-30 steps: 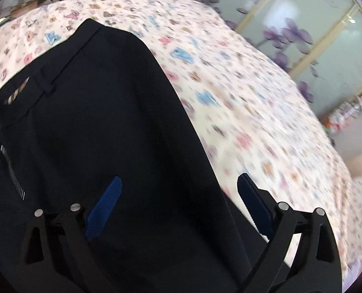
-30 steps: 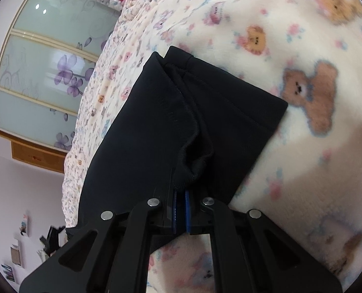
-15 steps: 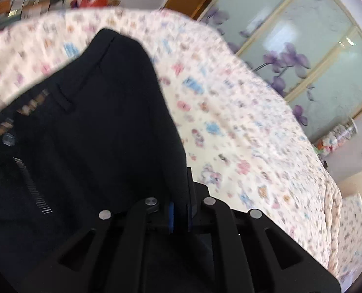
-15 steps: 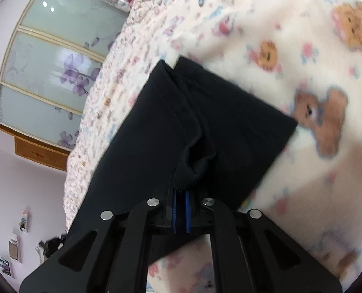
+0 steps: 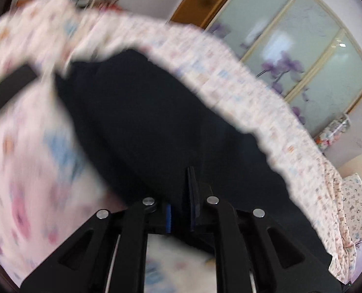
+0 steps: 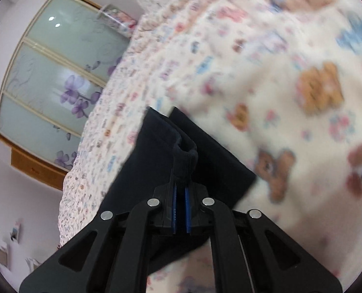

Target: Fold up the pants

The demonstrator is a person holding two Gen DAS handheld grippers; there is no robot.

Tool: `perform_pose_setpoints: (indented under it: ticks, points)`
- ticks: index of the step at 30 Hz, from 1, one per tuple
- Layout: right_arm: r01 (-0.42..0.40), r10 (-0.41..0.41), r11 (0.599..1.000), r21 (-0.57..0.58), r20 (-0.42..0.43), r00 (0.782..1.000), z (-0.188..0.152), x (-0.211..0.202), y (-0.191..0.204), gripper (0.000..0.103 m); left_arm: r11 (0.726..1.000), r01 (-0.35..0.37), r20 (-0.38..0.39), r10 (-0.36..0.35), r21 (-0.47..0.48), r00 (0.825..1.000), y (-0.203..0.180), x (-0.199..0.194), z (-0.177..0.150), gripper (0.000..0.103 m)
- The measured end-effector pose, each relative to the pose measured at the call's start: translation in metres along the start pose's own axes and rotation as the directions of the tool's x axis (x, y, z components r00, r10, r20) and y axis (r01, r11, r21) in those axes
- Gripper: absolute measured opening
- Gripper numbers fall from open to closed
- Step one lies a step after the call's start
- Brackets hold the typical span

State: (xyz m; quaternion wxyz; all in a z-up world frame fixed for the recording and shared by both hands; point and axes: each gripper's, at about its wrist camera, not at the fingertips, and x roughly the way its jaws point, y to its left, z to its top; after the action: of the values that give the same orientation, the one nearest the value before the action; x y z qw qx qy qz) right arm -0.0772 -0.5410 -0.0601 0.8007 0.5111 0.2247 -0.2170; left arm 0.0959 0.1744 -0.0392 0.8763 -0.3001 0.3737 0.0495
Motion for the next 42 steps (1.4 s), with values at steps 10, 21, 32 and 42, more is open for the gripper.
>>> perform_pose_setpoints:
  ticks: [10,21,32,42]
  points:
    - [0.011,-0.011,1.000,-0.016,-0.010,1.000,-0.003,-0.003,0.001,0.005,0.987,0.041,0.108,-0.025,-0.153,0.994,0.048,-0.020,0.032,0.050]
    - [0.026,-0.027,0.999,-0.023,-0.020,0.999,-0.004,0.000,0.004,0.005,0.950,0.122,-0.031,-0.137,-0.287,0.990,0.071,0.018,0.081,0.040]
    - [0.015,-0.010,0.996,-0.083,0.060,0.998,0.002,-0.007,0.016,0.005,0.964,0.030,0.068,-0.012,-0.264,0.998,0.080,0.002,0.056,0.006]
    - [0.080,-0.083,0.995,-0.053,-0.046,0.995,0.002,-0.001,0.000,0.017,0.986,-0.095,0.140,0.115,-0.139,0.983,0.056,-0.015,0.041,0.034]
